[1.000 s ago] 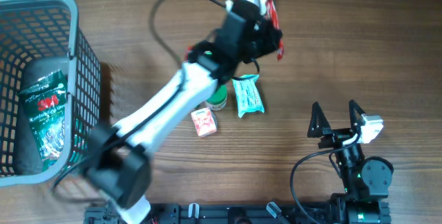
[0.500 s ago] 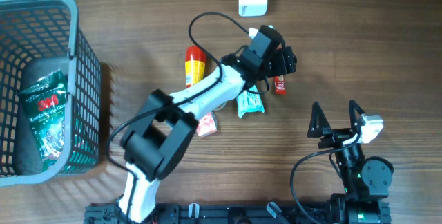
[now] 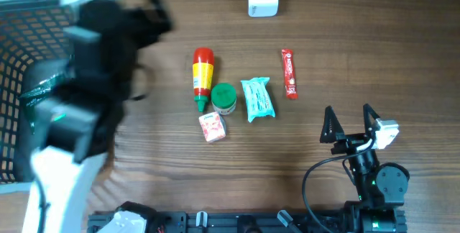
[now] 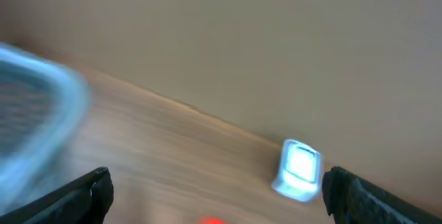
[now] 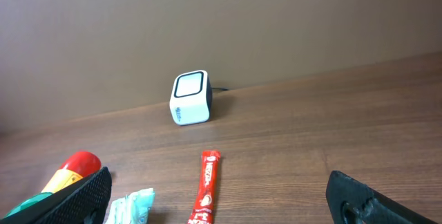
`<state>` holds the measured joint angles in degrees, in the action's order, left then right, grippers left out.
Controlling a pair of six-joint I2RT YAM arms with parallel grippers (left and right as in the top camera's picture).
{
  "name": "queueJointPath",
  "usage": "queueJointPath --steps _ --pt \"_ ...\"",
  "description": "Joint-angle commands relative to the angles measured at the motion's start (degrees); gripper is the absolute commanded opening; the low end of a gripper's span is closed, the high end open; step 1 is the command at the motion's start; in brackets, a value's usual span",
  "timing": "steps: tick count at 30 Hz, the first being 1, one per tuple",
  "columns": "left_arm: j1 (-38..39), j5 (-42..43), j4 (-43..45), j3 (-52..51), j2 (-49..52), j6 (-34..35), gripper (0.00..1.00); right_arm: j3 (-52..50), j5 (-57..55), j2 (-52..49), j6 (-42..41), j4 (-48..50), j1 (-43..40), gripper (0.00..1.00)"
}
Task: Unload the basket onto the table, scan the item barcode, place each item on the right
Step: 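Carry the Nescafe stick right and drop it right of the wipe pack, then reach into the basket and grasp the green 3M glove pack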
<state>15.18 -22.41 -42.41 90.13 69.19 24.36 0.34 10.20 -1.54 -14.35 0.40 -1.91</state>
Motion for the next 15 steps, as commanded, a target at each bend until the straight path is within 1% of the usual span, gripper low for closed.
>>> queueJointPath --steps 1,2,3,5,9,11,13,15 --pt "-15.98 -4.07 -4.59 -0.22 -4.04 -1.70 1.00 -0.02 -0.81 0.13 -0.81 0.26 0.46 1.00" --pt "-19.10 -4.07 -5.38 -0.22 -4.24 -1.68 1.00 -0.02 -0.79 0.13 -0.79 0.26 0.46 1.00" --pt "-24.63 -4.04 -6.95 -0.22 -4.24 -1.66 1.00 -0.02 -0.79 0.13 -0.81 0.26 0.46 1.00" --pt "-34.18 -0.48 -11.10 -0.26 -2.64 -1.66 1.00 -0.02 -0.81 0.13 -0.76 0.26 0.46 1.00" --pt "-46.66 6.27 -13.81 -0.59 3.54 -1.88 1.00 -0.02 -0.79 0.13 -0.79 0.26 0.46 1.00" --pt "-51.15 8.66 -13.73 -1.97 7.93 -7.85 1.00 -0.02 -0.81 0.13 -0.79 0.26 0.46 1.00" --pt "-53.55 11.30 -13.90 -4.50 11.15 -13.79 1.00 -0.02 -0.81 0.13 -0.81 0.26 0.46 1.00" --pt "-54.93 11.91 -14.01 -7.56 12.57 -16.72 1.00 -0.02 -0.81 0.13 -0.79 0.26 0.46 1.00"
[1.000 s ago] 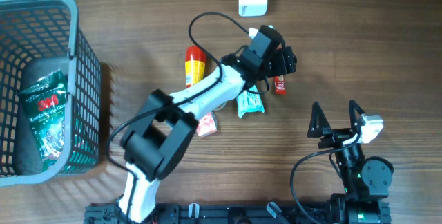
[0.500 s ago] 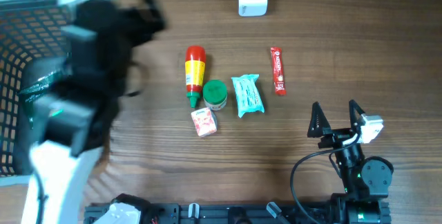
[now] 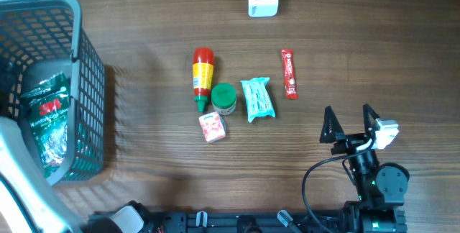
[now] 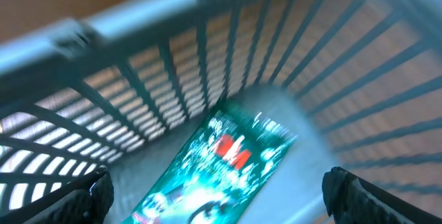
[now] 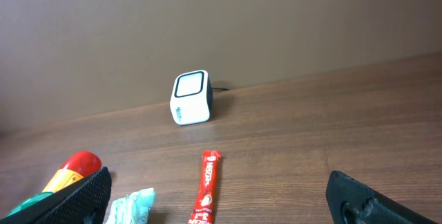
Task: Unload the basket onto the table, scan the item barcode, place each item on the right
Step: 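Reach into the basket and grasp the green 3M glove pack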
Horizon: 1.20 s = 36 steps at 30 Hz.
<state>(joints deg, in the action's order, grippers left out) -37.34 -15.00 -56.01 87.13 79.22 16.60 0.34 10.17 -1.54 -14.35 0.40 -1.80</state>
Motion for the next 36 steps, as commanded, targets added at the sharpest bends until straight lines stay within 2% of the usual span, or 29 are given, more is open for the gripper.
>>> queueJointPath --steps 1,5,10,16,19,23,29,30,31,32,33,36 --pt "-3.21 4.48 -0.33 -6.82 2.99 -10.67 1.00 -0.02 -0.79 0.13 -0.79 0.26 0.35 1.00" --pt "-6.73 4.50 5.99 -16.52 3.63 -16.61 1.00 -0.02 -0.79 0.13 -0.79 0.26 0.35 1.00" --pt "-8.15 4.52 17.53 -29.11 3.67 -29.57 1.00 -0.02 -0.79 0.13 -0.79 0.26 0.35 1.00" --pt "-8.20 5.88 33.99 -40.06 4.52 -29.86 1.00 -0.02 -0.79 0.13 -0.79 0.26 0.35 1.00" --pt "-8.20 8.98 38.51 -40.74 9.14 -29.66 1.00 -0.02 -0.76 0.13 -0.79 0.26 0.35 1.00" --pt "-8.20 15.89 39.71 -40.74 16.74 -29.66 1.00 -0.02 -0.79 0.13 -0.79 0.26 0.35 1.00" --pt "-8.20 17.62 39.69 -40.74 24.94 -29.62 1.00 -0.02 -0.79 0.13 -0.79 0.26 0.35 1.00" --pt "-8.20 19.21 39.52 -40.74 25.86 -29.68 0.97 -0.02 -0.79 0.13 -0.79 0.26 0.35 1.00" --pt "-8.20 19.96 39.56 -40.74 26.14 -29.70 0.70 -0.02 -0.76 0.13 -0.81 0.26 0.35 1.00" --pt "-8.20 19.91 39.58 -40.74 26.12 -29.73 0.25 -0.02 -0.79 0.13 -0.79 0.26 0.35 1.00" --pt "-8.20 19.93 39.52 -40.74 26.12 -29.70 0.04 -0.02 -0.79 0.13 -0.79 0.26 0.35 1.00" --pt "-8.20 20.11 39.47 -40.54 26.10 -29.68 0.04 -0.02 -0.79 0.13 -0.79 0.26 0.35 1.00"
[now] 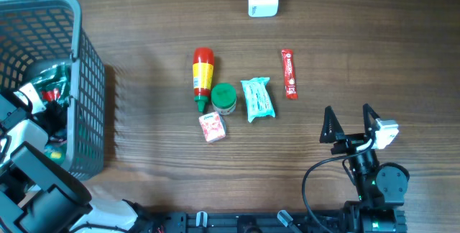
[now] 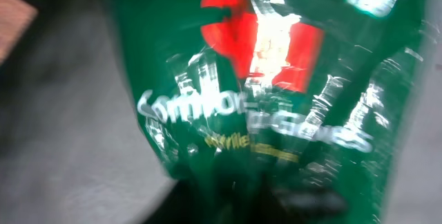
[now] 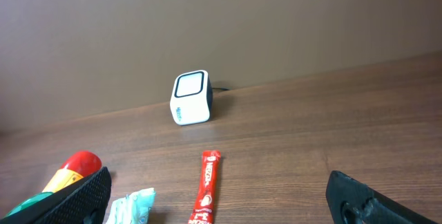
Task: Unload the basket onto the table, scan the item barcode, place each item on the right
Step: 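Reach into the basket and grasp the green 3M glove pack, then carry the glove pack right and drop it near the right gripper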
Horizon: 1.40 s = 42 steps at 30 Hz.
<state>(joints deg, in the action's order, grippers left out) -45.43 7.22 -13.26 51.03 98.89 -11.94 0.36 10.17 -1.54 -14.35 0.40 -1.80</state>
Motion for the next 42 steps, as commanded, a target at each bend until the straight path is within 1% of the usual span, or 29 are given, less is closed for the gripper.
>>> queueJointPath --steps 1,3,5,7,8,12,14,18,23,27,29,32,33,36,39,42 --pt "-0.11 -1.57 -3.26 -4.11 6.36 -1.14 0.04 -0.04 -0.79 0.13 -0.79 0.26 0.35 1.00" --pt "-0.11 -1.16 -4.90 -1.53 4.96 -1.01 0.04 -0.04 -0.79 0.13 -0.79 0.26 0.35 1.00" --pt "-0.11 -1.20 -7.06 2.19 2.80 0.57 0.04 -0.04 -0.79 0.13 -0.79 0.26 0.35 1.00" --pt "-0.09 -0.92 -9.64 8.94 -0.81 3.91 0.04 -0.04 -0.79 0.13 -0.79 0.26 0.35 1.00" --pt "-0.04 0.00 -10.67 11.89 -2.40 4.92 0.04 -0.04 -0.79 0.13 -0.79 0.26 0.35 1.00" --pt "0.39 7.15 -13.55 20.92 -8.94 4.94 0.04 -0.04 -0.79 0.13 -0.79 0.26 0.35 1.00" --pt "0.79 8.81 -13.25 24.41 -12.87 4.92 0.04 -0.04 -0.79 0.13 -0.79 0.26 0.35 1.00" --pt "2.43 8.90 -12.44 30.25 -20.79 4.94 0.04 -0.04 -0.79 0.13 -0.79 0.26 0.35 1.00" --pt "7.58 16.68 -7.34 31.74 -31.19 4.96 0.04 -0.04 -0.79 0.13 -0.79 0.26 0.35 1.00" --pt "19.45 23.43 -7.78 31.71 -37.97 7.34 0.04 -0.04 -0.79 0.13 -0.81 0.26 0.35 1.00" --pt "28.00 24.06 -7.78 31.71 -38.82 7.32 0.04 -0.04 -0.79 0.13 -0.76 0.26 0.35 1.00" --pt "39.93 24.04 -7.76 31.71 -37.29 7.34 0.04 -0.04 -0.79 0.13 -0.81 0.26 0.35 1.00" --pt "46.07 24.04 -7.74 31.71 -35.60 7.34 0.04 -0.04 -0.76 0.13 -0.79 0.26 0.35 1.00" --pt "57.99 23.98 -5.99 31.71 -30.10 7.32 0.04 -0.04 -0.79 0.13 -0.79 0.26 0.35 1.00" --pt "66.34 22.84 -1.60 31.71 -22.73 7.61 0.04 -0.04 -0.79 0.13 -0.79 0.26 0.35 1.00" --pt "72.70 22.71 5.38 31.71 -13.55 12.48 0.04 -0.04 -0.76 0.13 -0.79 0.26 0.35 1.00"
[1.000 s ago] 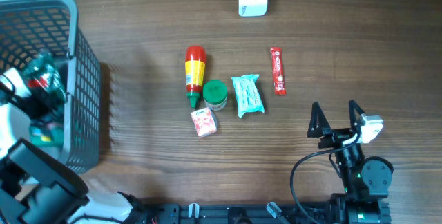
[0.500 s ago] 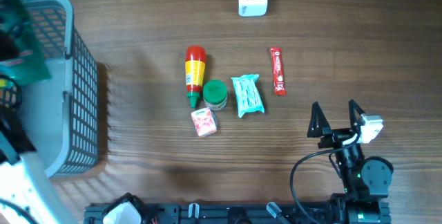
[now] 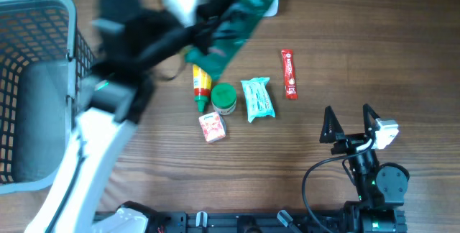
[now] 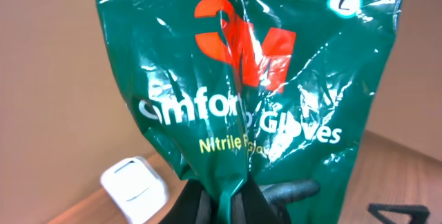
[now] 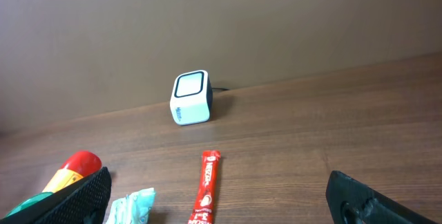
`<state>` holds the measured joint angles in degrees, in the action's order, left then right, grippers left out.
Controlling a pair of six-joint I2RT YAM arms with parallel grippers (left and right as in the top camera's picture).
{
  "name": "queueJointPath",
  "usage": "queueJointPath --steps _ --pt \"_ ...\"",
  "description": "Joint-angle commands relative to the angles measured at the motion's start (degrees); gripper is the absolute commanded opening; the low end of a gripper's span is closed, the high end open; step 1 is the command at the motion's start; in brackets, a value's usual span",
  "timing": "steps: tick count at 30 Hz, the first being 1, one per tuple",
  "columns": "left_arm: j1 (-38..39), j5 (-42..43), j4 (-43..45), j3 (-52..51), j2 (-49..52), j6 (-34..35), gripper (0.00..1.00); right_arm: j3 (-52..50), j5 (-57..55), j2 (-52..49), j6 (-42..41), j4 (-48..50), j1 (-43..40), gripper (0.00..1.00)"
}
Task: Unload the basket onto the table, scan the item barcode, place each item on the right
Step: 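Carry the glove pack right and drop it near the right gripper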
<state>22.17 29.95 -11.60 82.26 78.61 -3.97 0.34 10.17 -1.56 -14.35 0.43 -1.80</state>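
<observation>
A green 3M glove packet (image 4: 242, 99) fills the left wrist view, its lower end bunched between the fingers of my left gripper (image 4: 224, 198), which is shut on it. From overhead, the left gripper (image 3: 214, 19) holds the packet (image 3: 241, 21) in the air at the far middle of the table. The packet covers most of the white scanner (image 3: 272, 4). That scanner (image 4: 135, 182) stands just behind and left of the packet. My right gripper (image 3: 352, 124) rests open near the front right, holding nothing, and the scanner (image 5: 190, 97) faces it.
A grey basket (image 3: 65, 6) stands at the left. In the middle lie a ketchup bottle (image 3: 203, 83), a green-lidded jar (image 3: 223, 98), a teal packet (image 3: 257, 98), a red stick sachet (image 3: 289, 75) and a small pink box (image 3: 211, 126).
My left gripper was down in the basket, pressed close to the glove packet. It now holds the packet in the air beside the scanner, and the basket shows only its bare floor.
My left arm was blurred over the basket's side with its gripper open. Then it hung open above the glove packet lying in the basket. Then it was down on the packet. Now the packet is out of the basket, held by the scanner. The right arm stayed still.
</observation>
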Motion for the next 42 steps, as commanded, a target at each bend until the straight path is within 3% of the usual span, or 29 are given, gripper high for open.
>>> queueJointPath --steps 1,4,9,13,17,19,22,26,28,29,35,42 --pt "7.39 -0.04 7.21 0.48 10.67 6.47 0.04 -0.02 -0.79 0.15 -0.79 0.24 0.35 1.00" --pt "12.55 -1.03 15.91 0.48 19.96 12.48 0.04 -0.02 -0.79 0.15 -0.79 0.24 0.35 1.00" --pt "20.11 -15.37 23.02 0.48 32.98 21.84 0.04 -0.02 -0.79 0.15 -0.79 0.24 0.35 1.00" --pt "24.35 -16.70 28.24 0.48 39.47 28.06 0.04 -0.02 -0.76 0.15 -0.79 0.24 0.35 1.00" --pt "26.62 -23.67 32.09 0.48 45.20 45.44 0.04 -0.02 -0.79 0.15 -0.79 0.24 0.35 1.00" --pt "27.21 -24.11 32.41 0.48 46.80 48.00 0.04 -0.02 -0.79 0.15 -0.81 0.24 0.35 1.00" --pt "27.61 -24.85 31.28 0.48 47.15 47.89 0.22 -0.02 -0.79 0.15 -0.81 0.24 0.35 1.00" --pt "27.21 -24.90 30.84 0.48 47.10 47.71 0.21 -0.02 -0.79 0.15 -0.79 0.24 0.35 1.00" --pt "27.21 -24.85 30.82 0.48 46.90 47.69 0.28 -0.02 -0.79 0.15 -0.79 0.24 0.35 1.00" --pt "27.17 -24.87 30.53 0.48 46.62 47.45 0.38 -0.02 -0.79 0.15 -0.79 0.24 0.35 1.00" --pt "26.58 -24.55 24.76 0.48 42.07 36.76 0.46 -0.02 -0.79 0.15 -0.79 0.24 0.35 1.00" --pt "22.49 -34.16 5.66 0.48 29.03 17.27 0.49 -0.02 -0.79 0.15 -0.79 0.24 0.35 1.00"
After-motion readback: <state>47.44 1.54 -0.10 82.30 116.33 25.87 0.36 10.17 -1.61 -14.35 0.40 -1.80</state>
